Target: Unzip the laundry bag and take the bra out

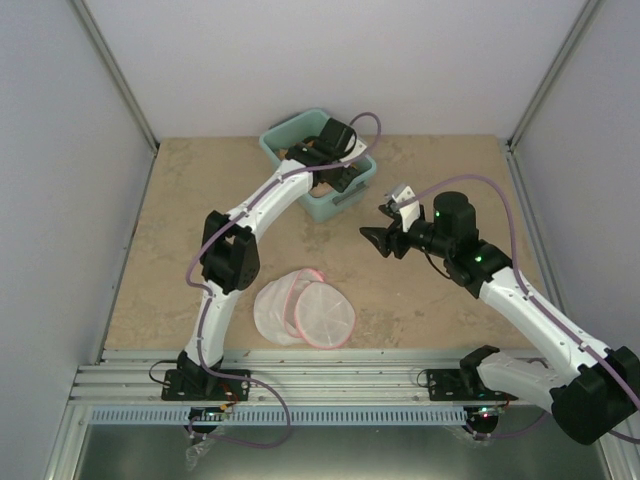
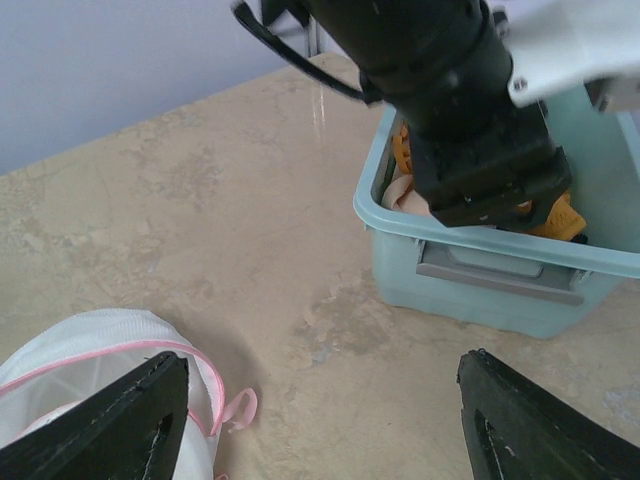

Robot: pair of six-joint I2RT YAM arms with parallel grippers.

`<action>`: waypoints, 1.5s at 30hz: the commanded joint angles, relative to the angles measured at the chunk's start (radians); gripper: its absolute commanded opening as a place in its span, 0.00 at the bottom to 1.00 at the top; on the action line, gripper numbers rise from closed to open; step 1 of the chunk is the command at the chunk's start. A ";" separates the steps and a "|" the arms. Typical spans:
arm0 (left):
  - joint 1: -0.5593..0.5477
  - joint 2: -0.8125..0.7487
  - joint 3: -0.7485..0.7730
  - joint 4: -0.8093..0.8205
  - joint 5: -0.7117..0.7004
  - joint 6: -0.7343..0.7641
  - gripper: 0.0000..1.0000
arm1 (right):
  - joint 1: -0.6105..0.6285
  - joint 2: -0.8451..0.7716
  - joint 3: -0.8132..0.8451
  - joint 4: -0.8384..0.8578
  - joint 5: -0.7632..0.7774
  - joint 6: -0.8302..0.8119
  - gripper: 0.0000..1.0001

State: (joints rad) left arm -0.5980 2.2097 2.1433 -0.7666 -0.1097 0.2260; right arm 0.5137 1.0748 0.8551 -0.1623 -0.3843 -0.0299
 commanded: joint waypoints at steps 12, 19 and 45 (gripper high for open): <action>-0.005 -0.504 -0.254 -0.020 -0.053 0.061 0.99 | -0.001 0.046 0.005 -0.019 -0.176 0.038 0.72; 0.015 -0.749 -0.656 -0.198 0.088 0.151 0.99 | 0.203 0.157 0.002 -0.059 -0.033 0.021 0.67; 0.159 -0.690 -1.200 -0.145 0.289 0.133 0.78 | 0.700 0.526 0.052 -0.139 0.374 0.060 0.20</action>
State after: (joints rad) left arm -0.4156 1.5036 0.9440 -0.9562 0.1776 0.3645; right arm 1.2087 1.6299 0.8715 -0.3050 -0.1062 -0.0257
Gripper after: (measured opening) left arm 0.785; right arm 0.397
